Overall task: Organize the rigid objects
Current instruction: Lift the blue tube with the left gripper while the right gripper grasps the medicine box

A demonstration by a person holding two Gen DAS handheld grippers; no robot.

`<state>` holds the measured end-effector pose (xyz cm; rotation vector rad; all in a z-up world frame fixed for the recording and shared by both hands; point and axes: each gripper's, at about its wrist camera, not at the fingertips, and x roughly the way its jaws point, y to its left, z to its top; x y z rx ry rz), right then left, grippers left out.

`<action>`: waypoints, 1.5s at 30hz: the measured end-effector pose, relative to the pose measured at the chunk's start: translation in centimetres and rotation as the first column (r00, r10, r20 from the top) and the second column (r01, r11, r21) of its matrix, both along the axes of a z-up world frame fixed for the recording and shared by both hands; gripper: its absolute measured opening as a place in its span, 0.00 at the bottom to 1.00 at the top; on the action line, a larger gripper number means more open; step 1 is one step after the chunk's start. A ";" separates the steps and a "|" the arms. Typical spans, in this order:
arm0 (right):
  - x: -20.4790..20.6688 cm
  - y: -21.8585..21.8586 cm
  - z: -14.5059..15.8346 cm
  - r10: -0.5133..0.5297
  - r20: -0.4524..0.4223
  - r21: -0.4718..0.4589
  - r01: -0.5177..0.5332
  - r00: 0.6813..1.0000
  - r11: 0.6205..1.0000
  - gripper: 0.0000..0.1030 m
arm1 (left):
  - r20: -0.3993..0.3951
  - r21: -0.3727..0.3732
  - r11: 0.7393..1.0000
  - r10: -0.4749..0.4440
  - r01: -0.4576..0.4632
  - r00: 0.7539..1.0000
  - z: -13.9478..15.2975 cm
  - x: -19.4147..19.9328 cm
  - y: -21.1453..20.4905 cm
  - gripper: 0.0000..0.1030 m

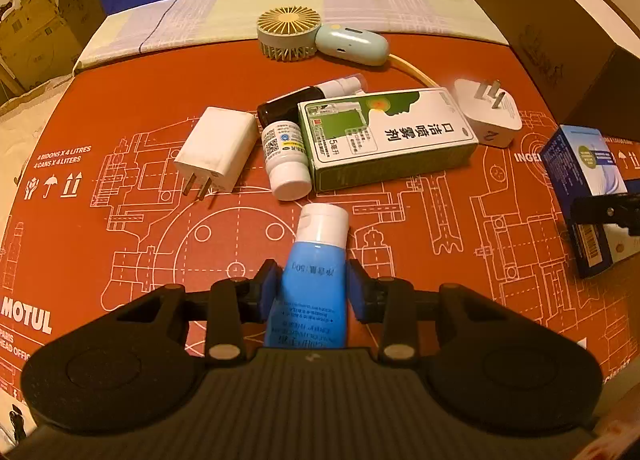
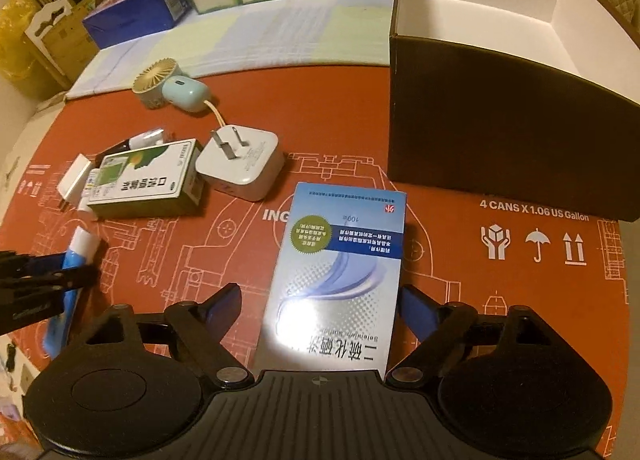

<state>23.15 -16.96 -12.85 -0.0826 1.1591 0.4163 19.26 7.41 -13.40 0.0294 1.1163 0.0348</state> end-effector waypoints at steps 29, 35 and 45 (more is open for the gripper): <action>-0.4 -2.7 1.7 0.018 0.031 0.097 -0.021 0.999 0.995 0.62 | 0.082 -0.012 0.999 -0.034 0.035 0.996 3.0 0.4 -1.6 0.30; -0.5 -2.8 2.9 0.044 0.053 0.122 -0.050 0.998 0.991 0.62 | 0.115 -0.021 0.999 -0.040 0.043 0.993 4.6 0.7 -2.2 0.30; -0.9 -3.4 6.1 0.091 0.123 0.179 -0.112 0.988 0.977 0.62 | 0.188 -0.058 0.994 -0.075 0.087 0.979 8.1 1.5 -4.6 0.30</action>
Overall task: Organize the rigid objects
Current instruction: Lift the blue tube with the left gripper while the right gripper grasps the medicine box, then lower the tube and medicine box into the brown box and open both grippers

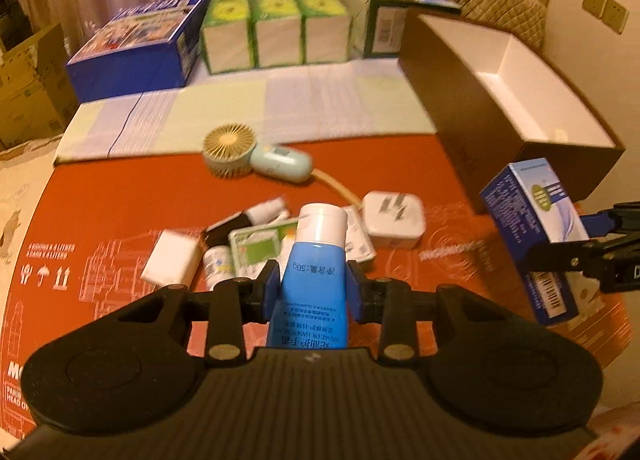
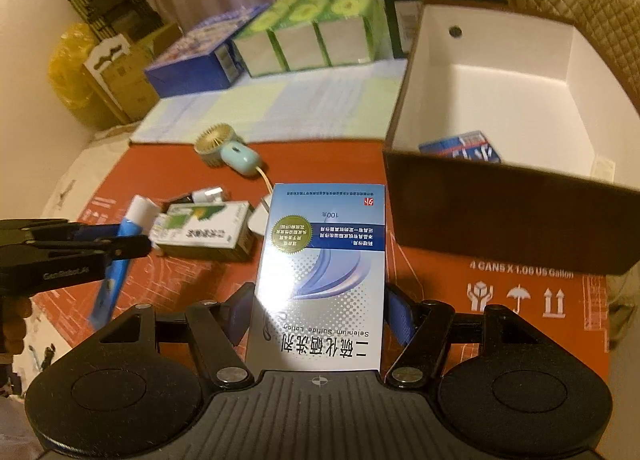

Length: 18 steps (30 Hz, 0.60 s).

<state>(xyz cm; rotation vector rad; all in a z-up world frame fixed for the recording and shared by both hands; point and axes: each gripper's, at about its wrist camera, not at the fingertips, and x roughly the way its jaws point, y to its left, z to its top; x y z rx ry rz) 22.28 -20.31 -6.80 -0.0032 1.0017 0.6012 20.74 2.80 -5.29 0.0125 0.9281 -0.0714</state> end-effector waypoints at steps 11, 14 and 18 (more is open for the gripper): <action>1.0 -2.6 4.2 -0.028 0.094 0.071 0.021 0.995 0.997 0.62 | 0.086 -0.022 0.992 -0.120 0.122 0.989 3.4 3.0 -5.6 0.30; 1.7 -4.2 5.0 -0.059 0.114 0.079 0.050 0.992 0.996 0.62 | 0.100 -0.035 0.987 -0.153 0.157 0.983 4.0 4.0 -7.4 0.30; 2.8 -6.4 5.7 -0.107 0.124 0.093 0.096 0.986 0.991 0.62 | 0.119 -0.048 0.979 -0.190 0.196 0.975 4.7 5.7 -9.9 0.30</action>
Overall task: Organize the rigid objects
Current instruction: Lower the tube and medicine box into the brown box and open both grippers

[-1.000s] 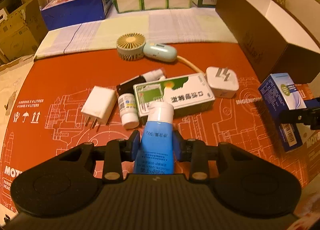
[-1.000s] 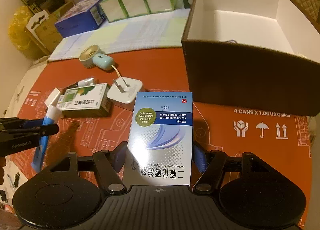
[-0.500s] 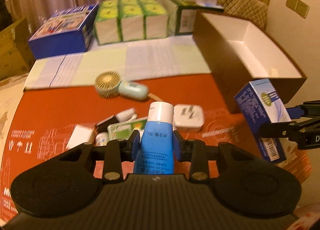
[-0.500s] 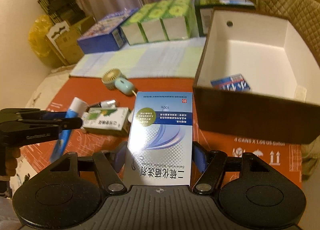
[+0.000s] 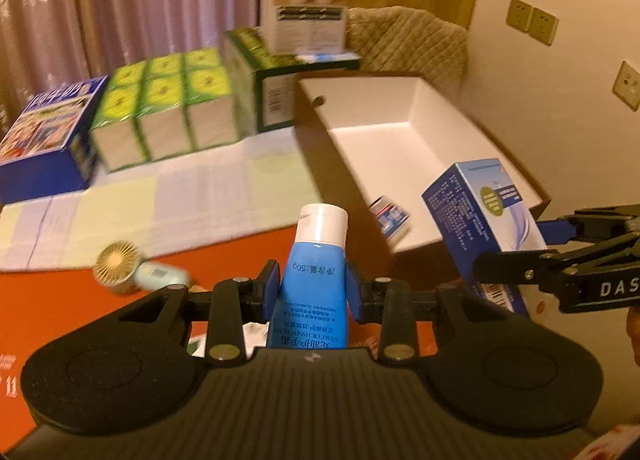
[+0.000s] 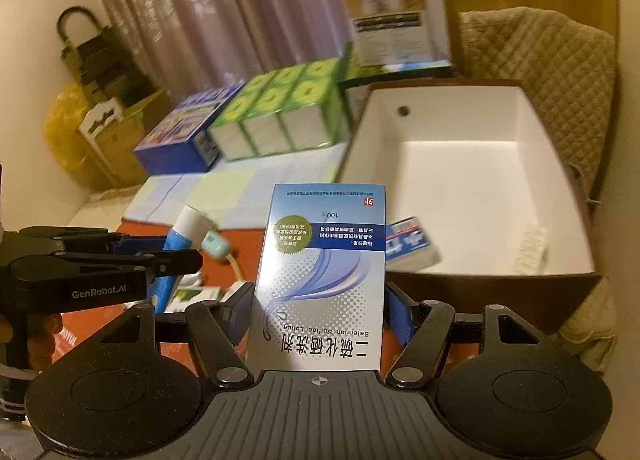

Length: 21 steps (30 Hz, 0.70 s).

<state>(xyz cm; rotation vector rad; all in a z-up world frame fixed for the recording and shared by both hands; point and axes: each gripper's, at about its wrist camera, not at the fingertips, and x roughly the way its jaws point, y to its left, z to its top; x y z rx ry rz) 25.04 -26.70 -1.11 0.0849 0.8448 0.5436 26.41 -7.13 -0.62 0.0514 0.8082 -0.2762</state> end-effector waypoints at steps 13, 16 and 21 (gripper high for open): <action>6.1 -5.5 2.3 -0.125 0.061 0.024 0.123 0.990 0.992 0.62 | 0.039 -0.045 0.996 -0.078 0.080 0.996 1.8 6.8 -7.8 0.30; 8.0 -5.9 2.3 -0.135 0.064 0.020 0.134 0.989 0.991 0.62 | 0.033 -0.038 0.995 -0.087 0.089 0.996 1.7 8.4 -9.3 0.30; 10.7 -6.9 1.0 -0.155 0.042 0.002 0.155 0.987 0.988 0.62 | -0.004 -0.027 0.996 -0.087 0.087 0.996 0.7 11.5 -11.0 0.30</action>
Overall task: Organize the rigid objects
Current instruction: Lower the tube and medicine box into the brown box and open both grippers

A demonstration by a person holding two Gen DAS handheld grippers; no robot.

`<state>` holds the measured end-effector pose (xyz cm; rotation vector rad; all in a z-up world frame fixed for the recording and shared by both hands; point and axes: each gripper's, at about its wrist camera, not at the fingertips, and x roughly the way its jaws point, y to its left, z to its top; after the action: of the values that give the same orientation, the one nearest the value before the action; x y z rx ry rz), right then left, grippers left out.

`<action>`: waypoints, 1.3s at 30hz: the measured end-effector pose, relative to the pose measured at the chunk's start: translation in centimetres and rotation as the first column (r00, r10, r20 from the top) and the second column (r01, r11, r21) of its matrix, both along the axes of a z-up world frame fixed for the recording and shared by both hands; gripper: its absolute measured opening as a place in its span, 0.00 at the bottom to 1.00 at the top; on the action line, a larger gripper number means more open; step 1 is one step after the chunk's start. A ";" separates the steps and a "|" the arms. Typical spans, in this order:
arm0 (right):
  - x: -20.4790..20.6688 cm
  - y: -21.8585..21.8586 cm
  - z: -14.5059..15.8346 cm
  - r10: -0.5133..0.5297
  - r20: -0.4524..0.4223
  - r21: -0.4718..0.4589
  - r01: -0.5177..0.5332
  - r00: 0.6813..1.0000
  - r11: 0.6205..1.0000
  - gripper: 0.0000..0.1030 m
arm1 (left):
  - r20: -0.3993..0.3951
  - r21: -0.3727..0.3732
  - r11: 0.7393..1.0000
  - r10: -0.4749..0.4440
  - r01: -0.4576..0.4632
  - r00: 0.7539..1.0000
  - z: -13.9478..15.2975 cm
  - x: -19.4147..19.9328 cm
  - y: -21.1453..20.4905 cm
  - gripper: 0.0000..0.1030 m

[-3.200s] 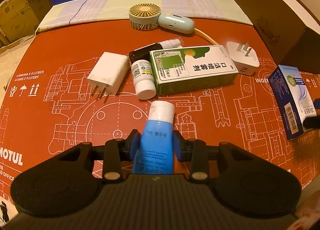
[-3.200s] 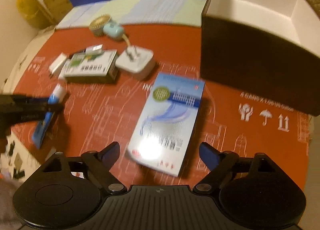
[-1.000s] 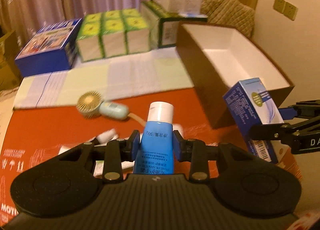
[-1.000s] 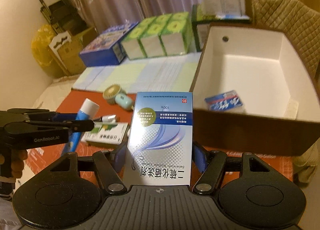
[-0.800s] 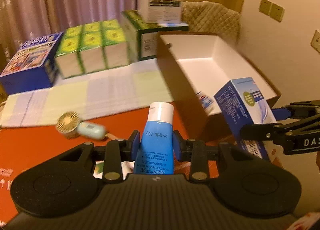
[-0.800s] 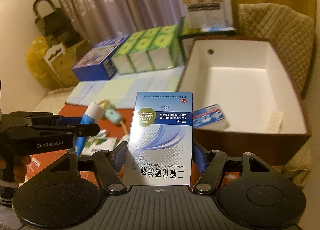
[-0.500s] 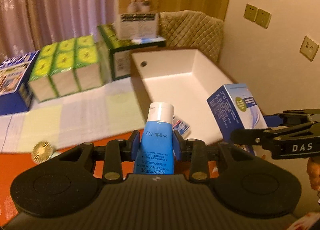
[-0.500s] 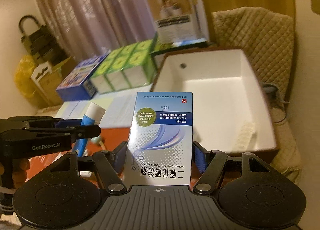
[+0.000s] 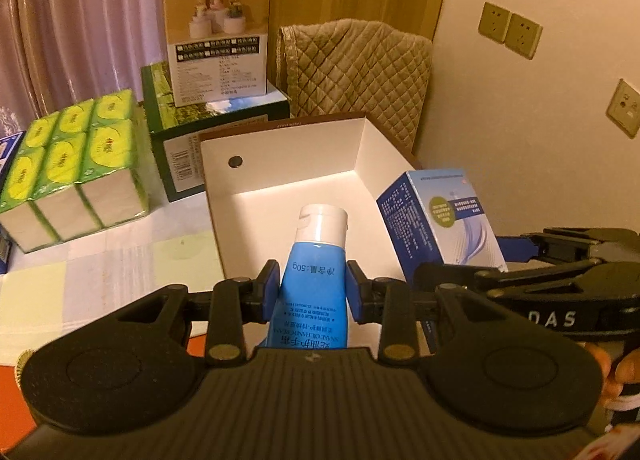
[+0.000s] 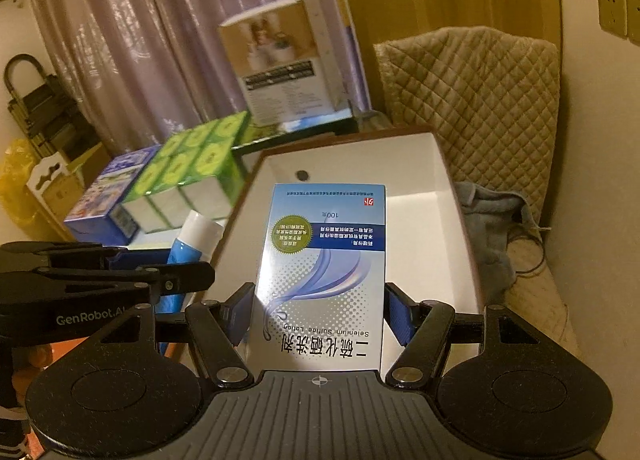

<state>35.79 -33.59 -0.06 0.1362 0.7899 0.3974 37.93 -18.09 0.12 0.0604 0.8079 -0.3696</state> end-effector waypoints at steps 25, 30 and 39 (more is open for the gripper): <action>7.3 0.0 -6.1 -0.058 -0.149 -0.054 0.050 0.987 0.997 0.63 | -0.122 0.086 0.996 0.033 -0.023 0.992 -6.3 8.7 -2.4 0.28; 7.6 0.4 -6.3 -0.064 -0.146 -0.067 0.055 0.987 0.996 0.64 | -0.133 0.075 0.997 0.033 -0.023 0.991 -6.3 8.8 -1.9 0.29; 6.8 0.3 -5.9 -0.060 -0.144 -0.061 0.052 0.988 0.997 0.68 | -0.141 0.052 0.999 0.008 0.000 0.990 -5.9 7.5 -1.3 0.32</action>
<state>42.60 -33.31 -5.96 0.1343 0.9385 0.3137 45.43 -19.38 -5.78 0.0814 0.9580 -0.3521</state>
